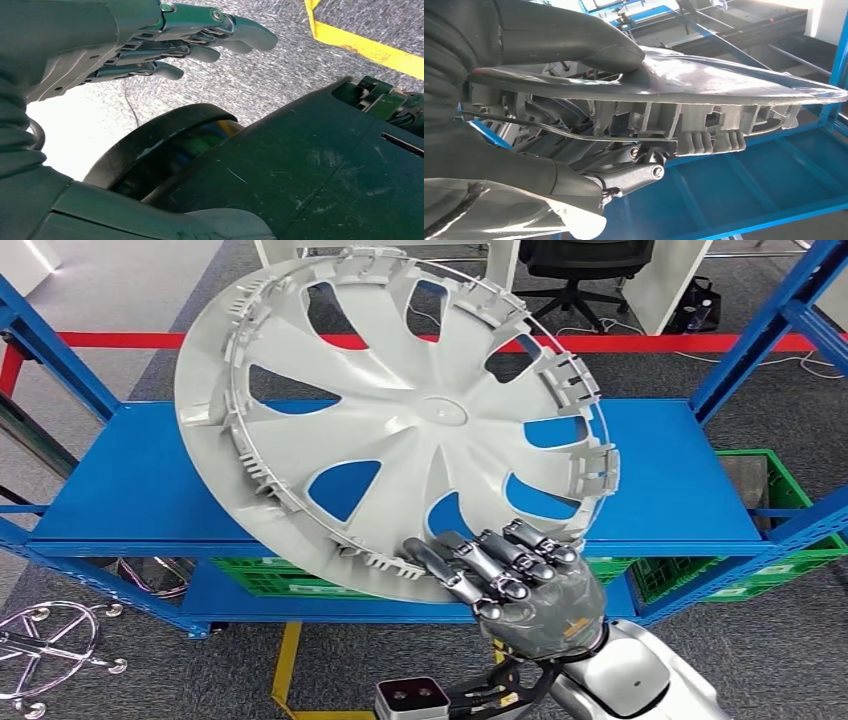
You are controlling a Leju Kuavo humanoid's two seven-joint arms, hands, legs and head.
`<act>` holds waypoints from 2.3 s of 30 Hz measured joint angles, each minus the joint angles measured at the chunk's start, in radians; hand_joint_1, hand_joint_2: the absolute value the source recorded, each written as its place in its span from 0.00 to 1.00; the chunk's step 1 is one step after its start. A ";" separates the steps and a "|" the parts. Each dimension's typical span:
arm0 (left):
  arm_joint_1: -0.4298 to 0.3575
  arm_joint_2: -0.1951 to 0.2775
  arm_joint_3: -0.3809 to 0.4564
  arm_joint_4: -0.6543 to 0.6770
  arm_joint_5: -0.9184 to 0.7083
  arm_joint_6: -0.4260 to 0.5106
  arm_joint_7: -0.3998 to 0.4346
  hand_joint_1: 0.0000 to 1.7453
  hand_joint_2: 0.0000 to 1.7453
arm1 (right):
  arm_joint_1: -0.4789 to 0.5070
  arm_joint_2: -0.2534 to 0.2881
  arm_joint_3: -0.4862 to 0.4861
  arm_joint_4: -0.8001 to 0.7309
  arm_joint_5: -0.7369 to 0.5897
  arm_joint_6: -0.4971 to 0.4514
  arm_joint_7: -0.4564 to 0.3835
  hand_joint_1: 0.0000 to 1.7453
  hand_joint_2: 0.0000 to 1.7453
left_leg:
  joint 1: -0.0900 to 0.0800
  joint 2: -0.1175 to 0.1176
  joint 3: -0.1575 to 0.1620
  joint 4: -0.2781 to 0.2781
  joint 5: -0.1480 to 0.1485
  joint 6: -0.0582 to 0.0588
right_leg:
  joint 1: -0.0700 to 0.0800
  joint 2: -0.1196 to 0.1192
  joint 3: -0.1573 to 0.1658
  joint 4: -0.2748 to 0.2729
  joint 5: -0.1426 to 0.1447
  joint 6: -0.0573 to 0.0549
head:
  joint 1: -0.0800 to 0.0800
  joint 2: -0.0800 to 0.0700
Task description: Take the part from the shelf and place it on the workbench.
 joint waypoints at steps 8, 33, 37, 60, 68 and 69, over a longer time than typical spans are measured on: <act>0.000 -0.001 0.000 0.000 -0.003 -0.001 -0.003 0.00 1.00 | 0.008 0.001 -0.013 -0.004 -0.010 0.000 -0.028 1.00 1.00 | 0.000 0.000 0.000 0.000 0.000 0.000 | 0.000 0.000 0.000 0.000 0.000 0.000 | 0.000 0.000; -0.003 0.000 0.000 0.000 -0.030 -0.010 0.010 0.00 1.00 | 0.101 0.125 -0.154 -0.006 -0.195 0.000 -0.410 1.00 1.00 | -0.003 0.000 -0.006 0.013 -0.006 0.010 | -0.003 0.000 0.000 -0.002 0.001 0.007 | 0.000 0.000; -0.005 -0.001 0.000 0.000 -0.037 -0.004 0.012 0.00 1.00 | 0.141 0.196 -0.242 0.003 -0.265 0.000 -0.562 1.00 1.00 | 0.002 0.002 -0.002 -0.004 0.011 0.025 | -0.003 -0.001 -0.004 0.000 -0.002 0.020 | 0.000 0.000; -0.014 -0.005 -0.001 -0.001 -0.086 -0.002 0.013 0.00 1.00 | 0.181 0.287 -0.356 0.035 -0.278 0.000 -0.585 1.00 1.00 | 0.010 0.022 -0.093 0.262 -0.112 -0.022 | -0.002 -0.024 -0.048 0.017 0.030 -0.020 | -0.001 0.000; -0.021 -0.008 -0.006 -0.003 -0.110 -0.002 0.008 0.00 1.00 | 0.195 0.295 -0.373 0.029 -0.274 -0.001 -0.585 1.00 1.00 | 0.000 0.026 0.041 -0.014 -0.021 0.017 | 0.002 -0.026 -0.086 0.024 0.054 0.014 | 0.000 0.000; -0.021 -0.009 -0.007 -0.003 -0.113 -0.002 0.008 0.00 1.00 | 0.196 0.295 -0.375 0.029 -0.273 -0.001 -0.585 1.00 1.00 | 0.002 0.028 0.033 -0.019 -0.010 0.023 | 0.002 -0.022 -0.098 0.047 0.026 0.018 | 0.003 0.000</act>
